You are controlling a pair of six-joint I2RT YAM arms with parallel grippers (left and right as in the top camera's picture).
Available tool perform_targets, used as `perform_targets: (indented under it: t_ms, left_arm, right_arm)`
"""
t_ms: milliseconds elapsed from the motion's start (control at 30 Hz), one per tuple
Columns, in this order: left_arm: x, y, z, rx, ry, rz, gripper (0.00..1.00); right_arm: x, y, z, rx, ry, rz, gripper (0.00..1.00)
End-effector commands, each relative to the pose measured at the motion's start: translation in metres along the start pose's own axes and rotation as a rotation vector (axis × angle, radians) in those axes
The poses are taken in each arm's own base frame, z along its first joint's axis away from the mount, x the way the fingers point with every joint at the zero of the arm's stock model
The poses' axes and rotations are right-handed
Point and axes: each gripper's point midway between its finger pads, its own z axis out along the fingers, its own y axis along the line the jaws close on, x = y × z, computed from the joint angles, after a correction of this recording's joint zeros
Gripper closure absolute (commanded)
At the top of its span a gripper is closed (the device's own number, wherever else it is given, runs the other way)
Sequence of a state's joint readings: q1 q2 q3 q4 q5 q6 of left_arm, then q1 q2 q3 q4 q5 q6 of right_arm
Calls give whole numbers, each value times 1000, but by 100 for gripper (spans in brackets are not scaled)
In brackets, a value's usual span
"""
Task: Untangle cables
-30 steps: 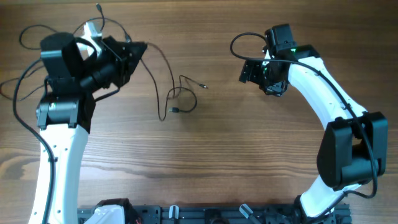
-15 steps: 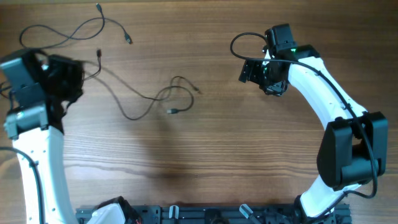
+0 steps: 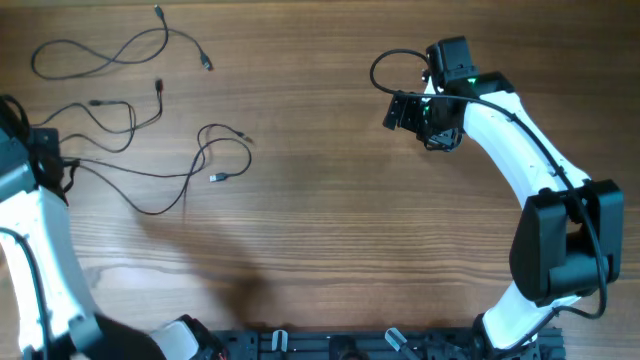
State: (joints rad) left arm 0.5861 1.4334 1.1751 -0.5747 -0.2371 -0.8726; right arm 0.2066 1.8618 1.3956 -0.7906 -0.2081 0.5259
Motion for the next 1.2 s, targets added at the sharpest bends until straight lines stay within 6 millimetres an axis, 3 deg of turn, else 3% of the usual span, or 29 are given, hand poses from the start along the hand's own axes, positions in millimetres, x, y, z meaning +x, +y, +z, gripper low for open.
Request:
perform_targets:
  t_ms: [0,233,533,700,967,1033,1100,1167]
  left_arm:
    - [-18,25,34,-124,-60,196,96]
    - [-55,51,63,-179,-114,266,96]
    - [-113,55,56,-232,-296,487,96]
    - [-120,48,63,-224,-327,540,96]
    - [-105,59,96,-255,-272,580,96]
    - [-101,61,103,-261,-261,584,92]
    - [-100,63,107,-263,-256,585,74]
    - [-100,62,108,-261,-258,584,66]
  right_arm:
    - [-4,1,-1,-3,-19,-27,9]
    - [-6,2,-1,-6,-25,-33,9]
    - [-7,2,-1,-9,-29,-34,9]
    - [-6,2,-1,-9,-28,-34,9]
    - [-5,2,-1,-6,-22,-32,9]
    - [-5,1,-1,-5,-21,-31,9]
    - [-5,1,-1,-5,-21,-31,9]
    - [-5,1,-1,-5,-21,-30,9]
